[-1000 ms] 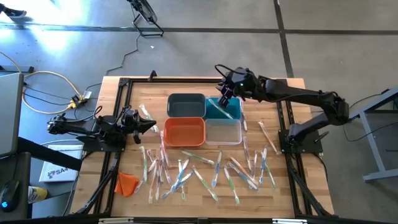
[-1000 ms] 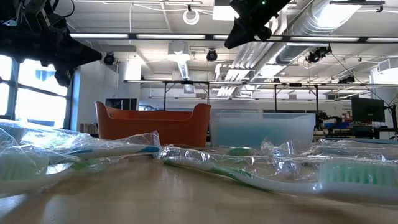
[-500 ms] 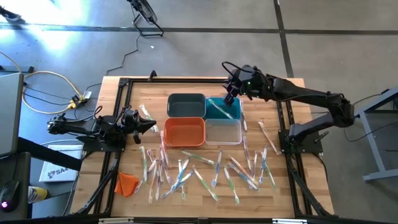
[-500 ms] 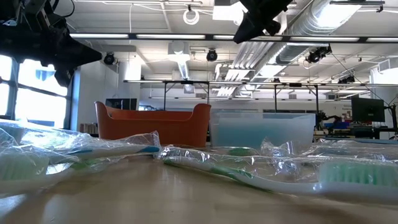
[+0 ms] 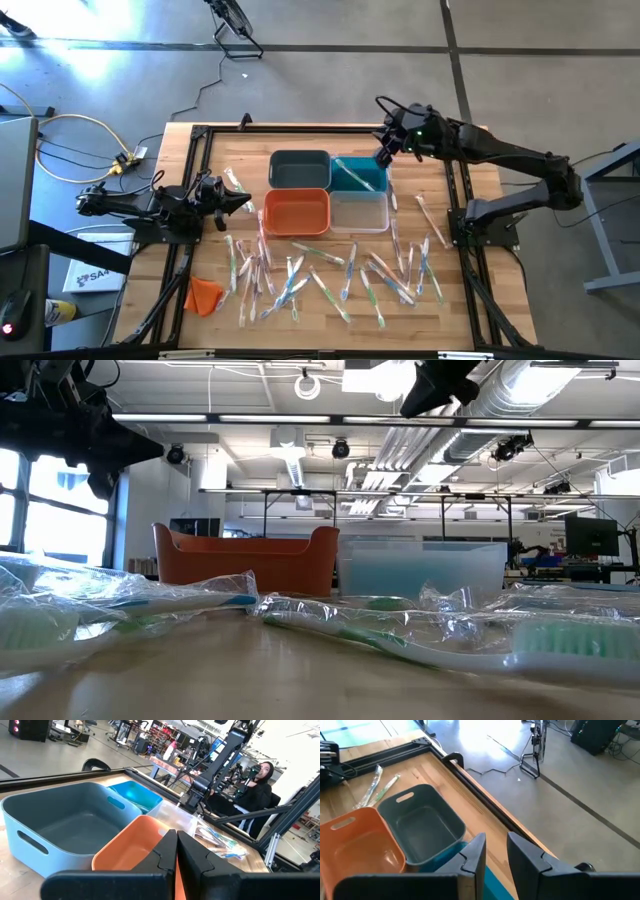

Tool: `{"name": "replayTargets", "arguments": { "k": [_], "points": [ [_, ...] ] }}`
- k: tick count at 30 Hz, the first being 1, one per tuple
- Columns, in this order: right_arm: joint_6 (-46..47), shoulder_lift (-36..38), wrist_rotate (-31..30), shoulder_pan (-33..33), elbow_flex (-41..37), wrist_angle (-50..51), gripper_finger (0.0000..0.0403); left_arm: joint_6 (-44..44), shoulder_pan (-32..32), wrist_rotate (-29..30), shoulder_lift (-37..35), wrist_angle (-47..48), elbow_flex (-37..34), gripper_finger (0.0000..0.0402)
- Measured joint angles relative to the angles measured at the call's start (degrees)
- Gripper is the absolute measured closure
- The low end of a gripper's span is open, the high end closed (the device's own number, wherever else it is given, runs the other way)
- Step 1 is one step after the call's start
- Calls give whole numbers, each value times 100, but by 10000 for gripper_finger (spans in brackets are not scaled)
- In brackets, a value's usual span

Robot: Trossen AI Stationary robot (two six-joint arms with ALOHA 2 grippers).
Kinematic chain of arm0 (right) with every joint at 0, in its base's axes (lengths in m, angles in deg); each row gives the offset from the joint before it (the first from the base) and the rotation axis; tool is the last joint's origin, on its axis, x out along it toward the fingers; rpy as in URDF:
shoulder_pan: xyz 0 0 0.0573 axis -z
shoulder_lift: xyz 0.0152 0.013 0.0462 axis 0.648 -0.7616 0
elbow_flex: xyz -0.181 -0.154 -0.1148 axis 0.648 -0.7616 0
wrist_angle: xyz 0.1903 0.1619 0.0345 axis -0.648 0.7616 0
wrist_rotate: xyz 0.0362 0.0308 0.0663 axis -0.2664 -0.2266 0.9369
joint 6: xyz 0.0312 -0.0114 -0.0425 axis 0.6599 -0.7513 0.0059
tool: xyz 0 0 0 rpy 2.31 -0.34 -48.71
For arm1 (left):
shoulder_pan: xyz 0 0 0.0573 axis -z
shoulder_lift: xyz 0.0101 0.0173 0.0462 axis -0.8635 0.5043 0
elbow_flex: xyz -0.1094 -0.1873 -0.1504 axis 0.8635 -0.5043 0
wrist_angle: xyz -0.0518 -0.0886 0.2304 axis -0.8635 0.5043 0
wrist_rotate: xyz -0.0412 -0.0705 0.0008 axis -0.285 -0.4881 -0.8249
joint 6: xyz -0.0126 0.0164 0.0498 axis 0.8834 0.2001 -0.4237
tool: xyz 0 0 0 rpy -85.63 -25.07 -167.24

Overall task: Pick & Place Toothbrushes
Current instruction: Put the orange toothbrush into the orange bin

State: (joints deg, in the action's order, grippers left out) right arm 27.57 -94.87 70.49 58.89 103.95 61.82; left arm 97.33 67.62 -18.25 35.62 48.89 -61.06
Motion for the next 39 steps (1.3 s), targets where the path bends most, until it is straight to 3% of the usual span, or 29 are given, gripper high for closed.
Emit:
{"name": "replayTargets", "arguments": {
  "k": [12, 28, 39],
  "points": [
    [608, 456, -126, 0, 2, 900, 332, -2, 0, -2, -2, 0, 0, 392],
    [1947, 539, -53, 0, 2, 2529, 332, -2, 0, -1, 0, 2, 0, 392],
    [2510, 539, 708, 0, 2, 3285, 332, -2, 0, 0, -2, 2, 0, 392]
  ]
}}
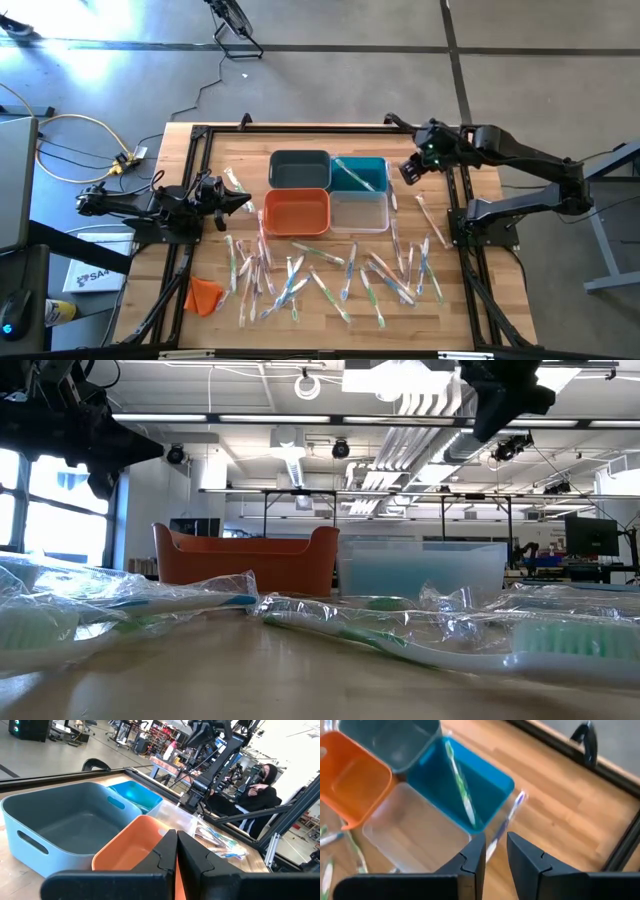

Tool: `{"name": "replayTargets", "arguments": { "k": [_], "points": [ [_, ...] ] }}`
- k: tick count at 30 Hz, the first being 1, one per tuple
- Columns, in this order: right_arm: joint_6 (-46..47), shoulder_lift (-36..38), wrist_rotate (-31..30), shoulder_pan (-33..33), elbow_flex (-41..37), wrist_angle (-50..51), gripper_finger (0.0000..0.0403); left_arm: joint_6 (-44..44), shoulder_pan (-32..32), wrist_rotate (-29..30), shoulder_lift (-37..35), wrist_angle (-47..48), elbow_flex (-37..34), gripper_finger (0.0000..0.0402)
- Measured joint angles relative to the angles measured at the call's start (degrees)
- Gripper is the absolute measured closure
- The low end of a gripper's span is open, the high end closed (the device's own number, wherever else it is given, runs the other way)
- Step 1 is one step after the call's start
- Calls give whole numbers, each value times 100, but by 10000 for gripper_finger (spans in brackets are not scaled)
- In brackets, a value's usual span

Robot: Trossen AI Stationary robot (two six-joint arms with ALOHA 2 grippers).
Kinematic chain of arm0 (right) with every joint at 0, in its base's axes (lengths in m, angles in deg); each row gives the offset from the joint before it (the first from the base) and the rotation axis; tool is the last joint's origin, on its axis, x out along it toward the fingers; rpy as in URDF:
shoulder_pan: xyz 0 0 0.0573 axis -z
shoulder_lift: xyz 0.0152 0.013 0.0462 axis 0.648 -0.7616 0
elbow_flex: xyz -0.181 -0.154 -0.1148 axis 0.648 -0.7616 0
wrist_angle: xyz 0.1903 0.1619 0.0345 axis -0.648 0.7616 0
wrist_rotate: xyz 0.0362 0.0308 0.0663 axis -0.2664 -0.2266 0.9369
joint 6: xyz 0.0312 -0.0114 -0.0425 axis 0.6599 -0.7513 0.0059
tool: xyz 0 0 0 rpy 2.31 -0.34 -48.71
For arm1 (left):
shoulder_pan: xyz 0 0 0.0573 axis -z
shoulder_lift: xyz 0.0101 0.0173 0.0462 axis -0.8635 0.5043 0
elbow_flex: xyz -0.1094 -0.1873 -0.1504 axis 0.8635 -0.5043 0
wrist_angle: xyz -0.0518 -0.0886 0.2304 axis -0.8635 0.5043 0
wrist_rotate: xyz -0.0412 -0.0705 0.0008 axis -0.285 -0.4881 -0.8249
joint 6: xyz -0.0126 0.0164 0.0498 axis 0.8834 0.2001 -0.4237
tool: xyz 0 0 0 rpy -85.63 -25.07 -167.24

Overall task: Pick & Place Toothbrushes
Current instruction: Put the orange toothbrush into the orange bin

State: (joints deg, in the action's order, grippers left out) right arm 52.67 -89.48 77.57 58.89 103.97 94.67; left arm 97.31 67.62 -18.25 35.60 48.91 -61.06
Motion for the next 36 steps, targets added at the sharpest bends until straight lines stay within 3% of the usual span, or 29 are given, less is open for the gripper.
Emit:
{"name": "replayTargets", "arguments": {
  "k": [9, 26, 36],
  "points": [
    [509, -2, 8, -1, 0, 701, 332, 0, 0, -2, 2, 0, 0, 392],
    [1279, -49, 9, -1, 0, 785, 332, 0, 0, -2, 0, 2, 0, 392],
    [1332, -566, 55, -104, -330, 779, 332, 0, 0, 0, 0, 2, 0, 392]
  ]
}}
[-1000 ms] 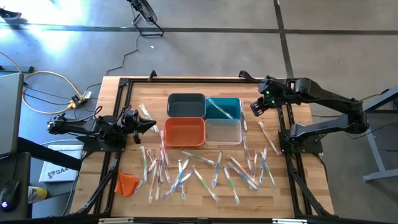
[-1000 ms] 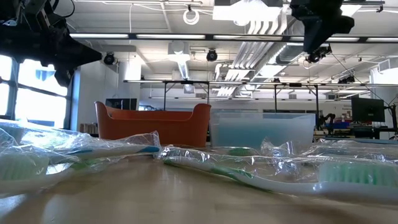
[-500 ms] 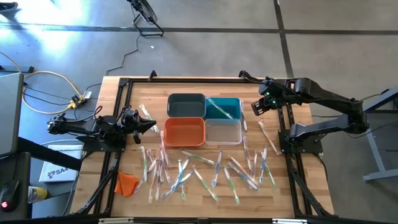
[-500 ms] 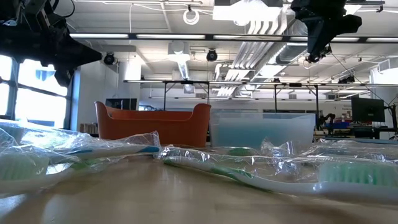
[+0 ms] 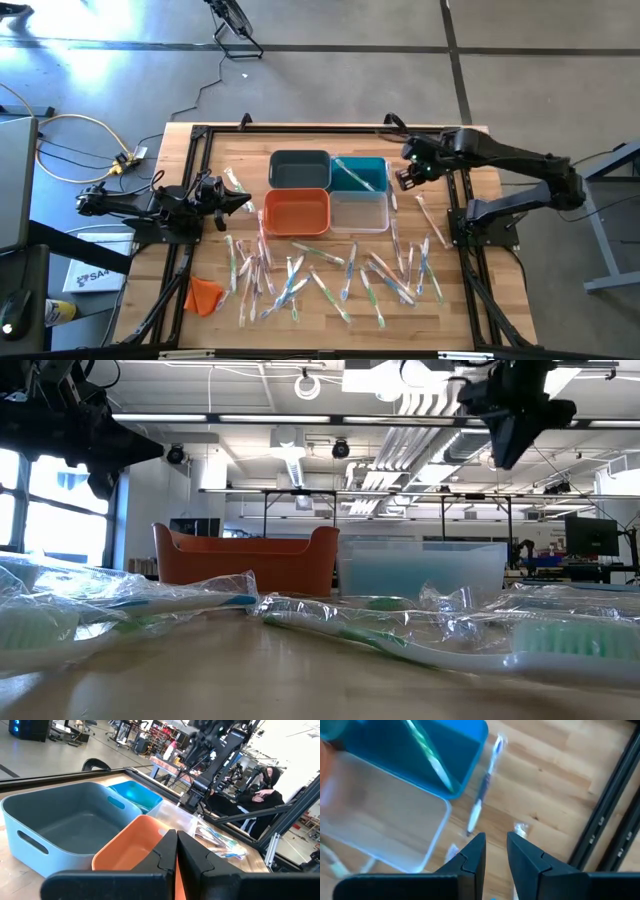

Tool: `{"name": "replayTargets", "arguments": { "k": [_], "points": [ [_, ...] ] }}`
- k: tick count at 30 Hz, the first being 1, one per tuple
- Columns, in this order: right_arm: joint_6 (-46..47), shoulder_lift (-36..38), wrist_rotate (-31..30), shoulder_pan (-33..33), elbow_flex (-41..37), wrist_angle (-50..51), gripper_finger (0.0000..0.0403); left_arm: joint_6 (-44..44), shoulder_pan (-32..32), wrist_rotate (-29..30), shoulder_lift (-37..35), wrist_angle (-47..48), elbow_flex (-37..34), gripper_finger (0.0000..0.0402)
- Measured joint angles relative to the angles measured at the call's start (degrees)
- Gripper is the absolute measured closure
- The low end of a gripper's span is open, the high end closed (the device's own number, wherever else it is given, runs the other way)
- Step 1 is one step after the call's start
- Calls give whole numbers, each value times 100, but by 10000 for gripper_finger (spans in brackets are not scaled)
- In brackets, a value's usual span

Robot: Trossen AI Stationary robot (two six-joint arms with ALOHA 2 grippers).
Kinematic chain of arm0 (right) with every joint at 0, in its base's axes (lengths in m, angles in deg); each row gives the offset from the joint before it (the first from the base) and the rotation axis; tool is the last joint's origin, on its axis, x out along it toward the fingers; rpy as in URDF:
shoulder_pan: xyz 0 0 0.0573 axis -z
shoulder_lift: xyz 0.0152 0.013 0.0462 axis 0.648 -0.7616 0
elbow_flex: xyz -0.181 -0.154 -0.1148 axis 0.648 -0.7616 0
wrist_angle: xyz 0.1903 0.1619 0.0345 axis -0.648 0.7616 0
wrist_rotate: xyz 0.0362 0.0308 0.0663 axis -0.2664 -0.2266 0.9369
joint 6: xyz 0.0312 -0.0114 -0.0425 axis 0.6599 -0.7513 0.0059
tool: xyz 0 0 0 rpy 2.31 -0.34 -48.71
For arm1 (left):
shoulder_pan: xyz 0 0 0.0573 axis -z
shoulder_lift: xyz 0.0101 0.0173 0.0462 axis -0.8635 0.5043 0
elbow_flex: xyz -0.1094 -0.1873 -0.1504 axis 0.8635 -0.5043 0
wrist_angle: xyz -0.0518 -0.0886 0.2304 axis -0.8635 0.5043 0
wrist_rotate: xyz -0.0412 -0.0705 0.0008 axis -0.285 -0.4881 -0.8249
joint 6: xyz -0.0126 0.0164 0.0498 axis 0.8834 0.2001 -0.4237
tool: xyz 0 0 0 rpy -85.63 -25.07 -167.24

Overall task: Pick & Place Toothbrushes
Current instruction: Put the orange toothbrush into the orange bin

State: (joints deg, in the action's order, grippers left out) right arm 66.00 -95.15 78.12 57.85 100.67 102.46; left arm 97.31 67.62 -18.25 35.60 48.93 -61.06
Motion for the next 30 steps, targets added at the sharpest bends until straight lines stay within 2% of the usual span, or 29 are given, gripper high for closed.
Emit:
{"name": "replayTargets", "arguments": {
  "k": [9, 14, 21, 25, 30],
  "points": [
    [60, -210, 99, 6, -855, -196, 332, -4, 0, 0, 0, 10, 0, 392],
    [97, -210, 456, 6, -1469, -687, 332, -2, 0, -2, 2, 90, 0, 392],
    [829, -210, 434, 6, -2059, -957, 331, 2, 0, -2, 2, 92, 0, 392],
    [848, -210, 211, 6, -2230, -960, 315, 2, 0, -2, 2, 89, 0, 392],
    [912, -210, 57, 6, -2385, -1146, 269, 7, 0, -2, 2, 92, 0, 392]
  ]
}}
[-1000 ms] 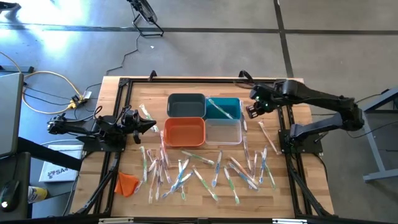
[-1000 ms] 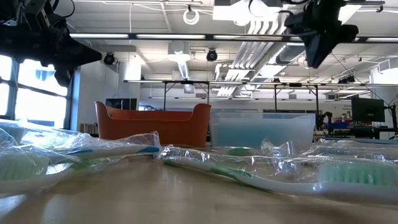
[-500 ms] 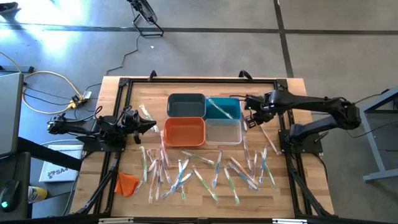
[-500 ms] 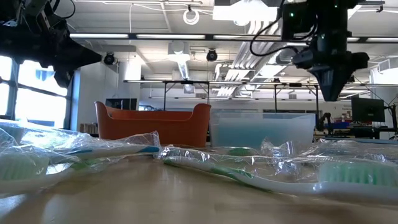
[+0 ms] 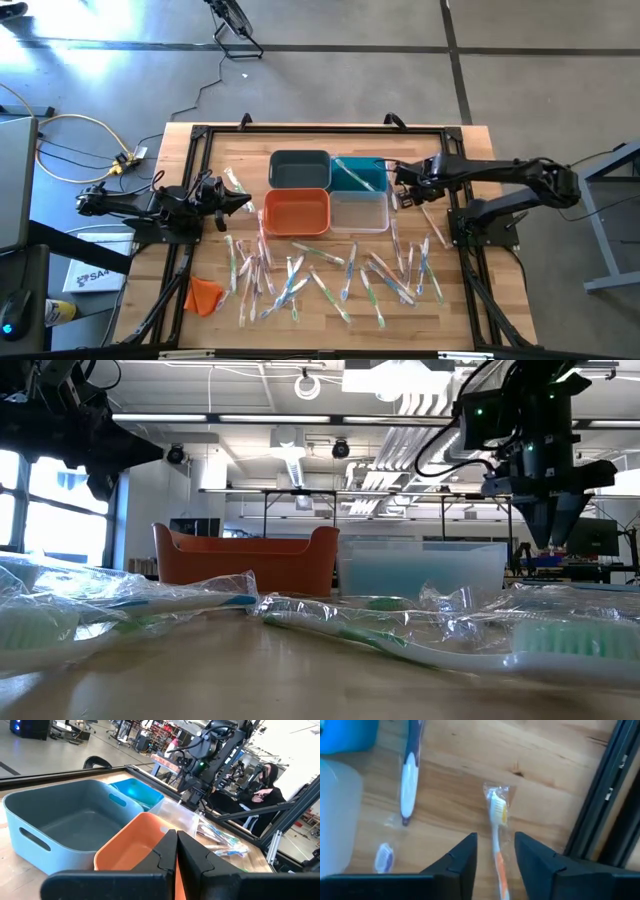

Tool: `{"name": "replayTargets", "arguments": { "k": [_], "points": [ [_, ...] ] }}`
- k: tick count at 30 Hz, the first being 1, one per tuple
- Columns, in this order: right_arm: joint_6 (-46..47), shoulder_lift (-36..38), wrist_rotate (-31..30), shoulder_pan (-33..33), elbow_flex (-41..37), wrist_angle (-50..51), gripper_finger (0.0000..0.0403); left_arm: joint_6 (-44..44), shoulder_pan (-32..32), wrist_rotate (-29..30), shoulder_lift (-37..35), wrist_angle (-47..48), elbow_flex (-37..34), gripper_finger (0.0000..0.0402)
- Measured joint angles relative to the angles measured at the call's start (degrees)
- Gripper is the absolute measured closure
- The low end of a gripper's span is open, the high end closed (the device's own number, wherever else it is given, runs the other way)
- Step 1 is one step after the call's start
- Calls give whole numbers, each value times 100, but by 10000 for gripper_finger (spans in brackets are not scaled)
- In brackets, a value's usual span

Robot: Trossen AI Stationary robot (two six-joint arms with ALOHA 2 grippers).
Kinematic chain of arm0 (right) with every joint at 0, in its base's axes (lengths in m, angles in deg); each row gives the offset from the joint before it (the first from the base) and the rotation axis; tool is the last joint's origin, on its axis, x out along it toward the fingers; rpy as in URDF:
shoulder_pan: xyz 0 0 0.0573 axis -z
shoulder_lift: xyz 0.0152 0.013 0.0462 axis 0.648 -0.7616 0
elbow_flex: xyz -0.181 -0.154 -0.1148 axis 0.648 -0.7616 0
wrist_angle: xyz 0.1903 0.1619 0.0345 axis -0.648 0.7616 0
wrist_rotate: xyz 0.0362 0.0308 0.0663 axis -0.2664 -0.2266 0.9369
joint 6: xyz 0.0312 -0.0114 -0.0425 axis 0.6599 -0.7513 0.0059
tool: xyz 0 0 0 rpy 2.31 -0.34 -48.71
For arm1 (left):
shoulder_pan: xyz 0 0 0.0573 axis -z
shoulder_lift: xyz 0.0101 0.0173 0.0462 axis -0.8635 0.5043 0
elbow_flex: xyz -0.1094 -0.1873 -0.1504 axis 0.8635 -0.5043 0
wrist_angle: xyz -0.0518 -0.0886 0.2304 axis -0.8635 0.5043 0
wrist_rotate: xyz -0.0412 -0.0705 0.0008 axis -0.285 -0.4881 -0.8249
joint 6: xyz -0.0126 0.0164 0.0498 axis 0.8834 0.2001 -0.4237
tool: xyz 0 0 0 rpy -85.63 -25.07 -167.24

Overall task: Pick & Place Toothbrushes
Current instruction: Put the orange toothbrush into the orange bin

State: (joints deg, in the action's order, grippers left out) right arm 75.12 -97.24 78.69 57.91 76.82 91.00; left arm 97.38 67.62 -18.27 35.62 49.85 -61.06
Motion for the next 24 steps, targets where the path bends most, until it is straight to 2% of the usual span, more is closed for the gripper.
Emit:
{"name": "replayTargets", "arguments": {
  "k": [6, 16, 24],
  "points": [
    [27, 0, 141, 0, -410, -596, 239, 0, 0, 1, 0, 0, 0, 392],
    [140, -2, -104, 144, -922, -915, 244, 9, 0, 2, -1, -2, 0, 392],
    [-11, -2, 205, 247, -1167, -1443, 245, 13, 0, 2, 0, -2, 0, 392]
  ]
}}
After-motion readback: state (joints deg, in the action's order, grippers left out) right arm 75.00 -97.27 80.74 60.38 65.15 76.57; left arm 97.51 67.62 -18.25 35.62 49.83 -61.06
